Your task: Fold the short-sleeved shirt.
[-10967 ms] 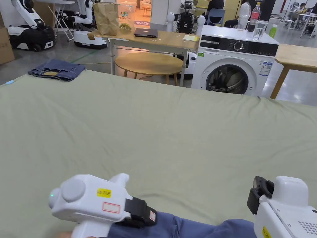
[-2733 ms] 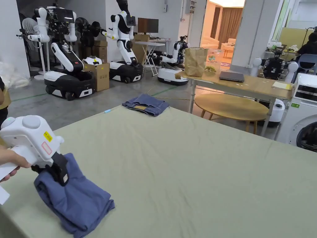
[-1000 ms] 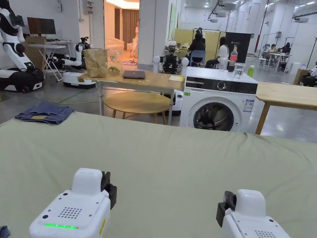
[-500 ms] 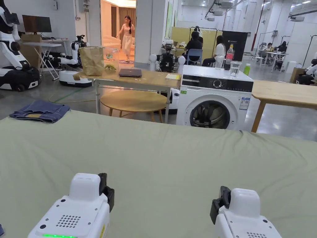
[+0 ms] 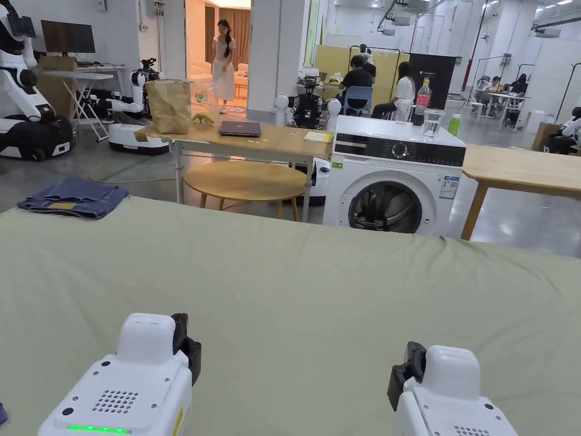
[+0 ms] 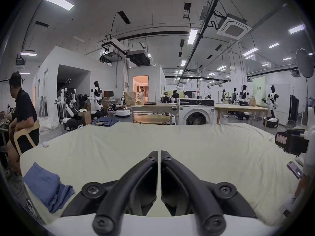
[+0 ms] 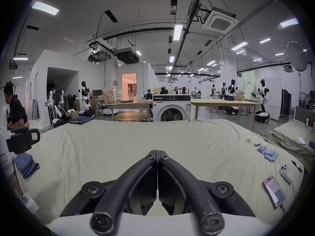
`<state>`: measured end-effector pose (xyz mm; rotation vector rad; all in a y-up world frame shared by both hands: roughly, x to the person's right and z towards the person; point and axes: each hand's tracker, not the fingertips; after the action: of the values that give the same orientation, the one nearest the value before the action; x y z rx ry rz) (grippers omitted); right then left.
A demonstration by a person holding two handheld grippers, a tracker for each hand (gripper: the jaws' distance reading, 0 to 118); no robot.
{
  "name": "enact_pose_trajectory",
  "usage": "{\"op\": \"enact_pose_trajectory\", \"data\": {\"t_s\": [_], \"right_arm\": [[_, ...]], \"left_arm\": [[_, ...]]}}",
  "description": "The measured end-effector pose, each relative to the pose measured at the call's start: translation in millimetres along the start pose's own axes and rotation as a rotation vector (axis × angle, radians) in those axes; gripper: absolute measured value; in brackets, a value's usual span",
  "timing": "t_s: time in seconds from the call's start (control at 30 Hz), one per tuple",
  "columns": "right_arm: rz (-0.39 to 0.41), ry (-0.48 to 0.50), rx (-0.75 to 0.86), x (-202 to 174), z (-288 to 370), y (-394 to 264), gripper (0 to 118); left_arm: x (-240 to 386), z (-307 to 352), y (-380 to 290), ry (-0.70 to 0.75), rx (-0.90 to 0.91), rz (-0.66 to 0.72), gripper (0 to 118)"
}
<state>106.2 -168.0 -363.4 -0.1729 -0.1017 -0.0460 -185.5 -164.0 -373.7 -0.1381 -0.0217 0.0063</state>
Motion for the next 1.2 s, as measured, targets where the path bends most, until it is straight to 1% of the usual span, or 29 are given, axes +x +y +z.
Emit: {"op": "enact_pose_trajectory", "data": {"t_s": [0.03, 0.07, 0.1, 0.13, 0.17, 0.2, 0.23, 0.3, 0.33, 0.37, 0.4, 0.6, 0.67, 0.7, 0.77, 0.87, 0.97, 1.1, 1.2], "right_arm": [[0.0, -0.002, 0.0, 0, 0, 1, 2], [0.003, -0.005, 0.002, 0, 0, 1, 11], [0.01, -0.011, 0.003, 0, 0, 2, 25], [0.015, -0.012, 0.003, -1, 0, 2, 48], [0.018, -0.008, 0.003, 0, 0, 3, 62], [0.02, -0.005, 0.003, 0, -1, 4, 72], [0.023, -0.009, 0.004, 0, -1, 4, 77], [0.033, -0.02, 0.013, 0, -1, 5, 83], [0.037, -0.027, 0.016, 0, -1, 6, 90], [0.039, -0.034, 0.02, -1, -1, 7, 94], [0.039, -0.039, 0.025, 0, 0, 8, 95], [0.038, -0.076, 0.066, 0, 6, 12, 95], [0.047, -0.07, 0.063, 0, 6, 13, 95], [0.046, -0.05, 0.063, 1, 6, 13, 95], [0.032, -0.033, 0.061, 3, 6, 14, 95], [0.016, -0.036, 0.044, 3, 3, 14, 95], [0.026, -0.076, 0.032, 2, 0, 11, 95], [0.001, -0.078, 0.022, 4, -2, 9, 95], [0.003, -0.097, 0.006, 3, -4, 7, 95]], "left_arm": [[-1, -1, 2, 0.003, 0.0, -0.003, 7], [-1, -1, 4, -0.001, -0.002, 0.0, 19], [-1, -1, 5, -0.005, -0.002, 0.003, 34], [-1, -2, 6, -0.006, -0.004, 0.005, 53], [-1, -2, 6, -0.004, -0.004, 0.005, 64], [0, -1, 6, 0.005, 0.001, 0.004, 72], [1, 0, 7, 0.018, 0.008, 0.0, 81], [0, 2, 7, 0.022, 0.023, 0.0, 89], [0, 3, 8, 0.015, 0.034, 0.005, 90], [-1, 4, 9, 0.005, 0.039, 0.01, 90], [-1, 5, 10, -0.002, 0.046, 0.015, 90], [-3, 5, 12, 0.003, 0.061, 0.033, 90], [-4, 6, 14, 0.0, 0.057, 0.051, 90], [-7, 6, 14, -0.014, 0.053, 0.063, 90], [-9, 7, 15, -0.031, 0.049, 0.079, 90], [-10, 6, 14, -0.035, 0.044, 0.081, 90], [-14, 5, 16, -0.064, 0.024, 0.111, 90], [-15, 5, 14, -0.09, 0.022, 0.127, 90], [-15, 5, 13, -0.099, 0.021, 0.147, 90]]}}
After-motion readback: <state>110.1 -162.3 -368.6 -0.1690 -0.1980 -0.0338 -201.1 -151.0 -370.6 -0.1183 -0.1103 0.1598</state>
